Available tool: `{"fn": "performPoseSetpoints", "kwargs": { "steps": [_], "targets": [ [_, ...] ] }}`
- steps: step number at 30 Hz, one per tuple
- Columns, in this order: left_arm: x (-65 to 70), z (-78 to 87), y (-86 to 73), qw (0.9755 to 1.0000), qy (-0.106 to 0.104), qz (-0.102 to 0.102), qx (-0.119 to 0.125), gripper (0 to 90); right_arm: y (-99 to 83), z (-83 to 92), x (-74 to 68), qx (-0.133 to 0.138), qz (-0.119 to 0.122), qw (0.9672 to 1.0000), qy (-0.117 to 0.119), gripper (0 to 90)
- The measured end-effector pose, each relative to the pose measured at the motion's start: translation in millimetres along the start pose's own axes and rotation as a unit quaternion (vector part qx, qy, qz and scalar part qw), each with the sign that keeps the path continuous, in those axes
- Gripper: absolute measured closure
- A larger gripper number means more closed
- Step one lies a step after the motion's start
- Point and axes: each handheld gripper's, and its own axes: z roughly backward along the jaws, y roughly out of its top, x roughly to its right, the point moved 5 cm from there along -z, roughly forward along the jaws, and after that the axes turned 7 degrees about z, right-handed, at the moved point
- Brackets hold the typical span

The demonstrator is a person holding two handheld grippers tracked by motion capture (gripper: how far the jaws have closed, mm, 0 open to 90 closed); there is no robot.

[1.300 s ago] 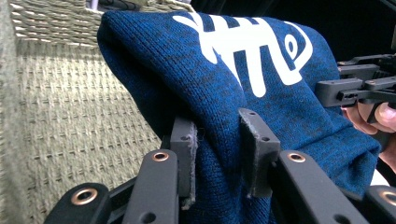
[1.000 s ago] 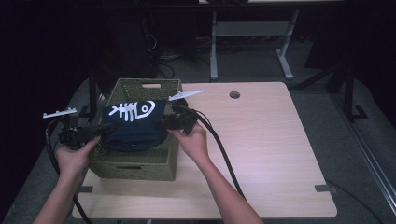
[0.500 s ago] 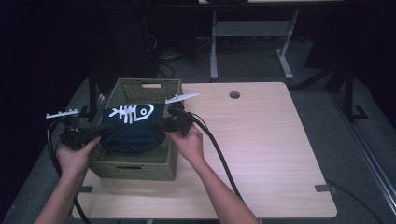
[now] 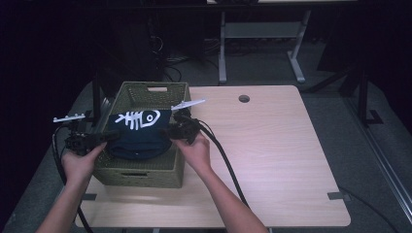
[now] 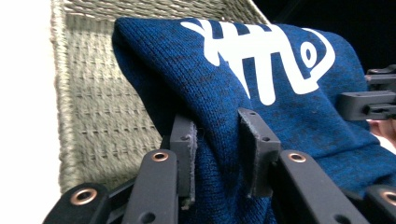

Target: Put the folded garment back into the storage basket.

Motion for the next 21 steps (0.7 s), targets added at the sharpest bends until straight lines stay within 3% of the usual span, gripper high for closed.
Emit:
{"fn": "performPoseSetpoints", "kwargs": {
  "steps": [2,4,11,21],
  "targets": [
    [-4.9,-0.7,1.6,0.9997,0.023,0.01,0.003,58.5,0.7,0.5,5.2,0.002,-0.005,0.9997,-0.024,45.4],
    [-6.7,-1.2,2.6,0.9994,0.032,0.012,0.005,58.1,0.5,2.3,9.7,0.0,-0.015,0.9992,-0.037,43.4],
    [-3.8,-1.4,4.5,0.9995,0.027,0.008,0.011,57.0,2.7,10.8,7.5,0.001,-0.001,0.9996,-0.028,45.6],
    [24.8,1.3,4.7,0.9994,-0.007,-0.03,0.017,55.9,3.6,34.7,13.3,0.013,-0.007,0.9998,-0.012,45.3]
  ]
}}
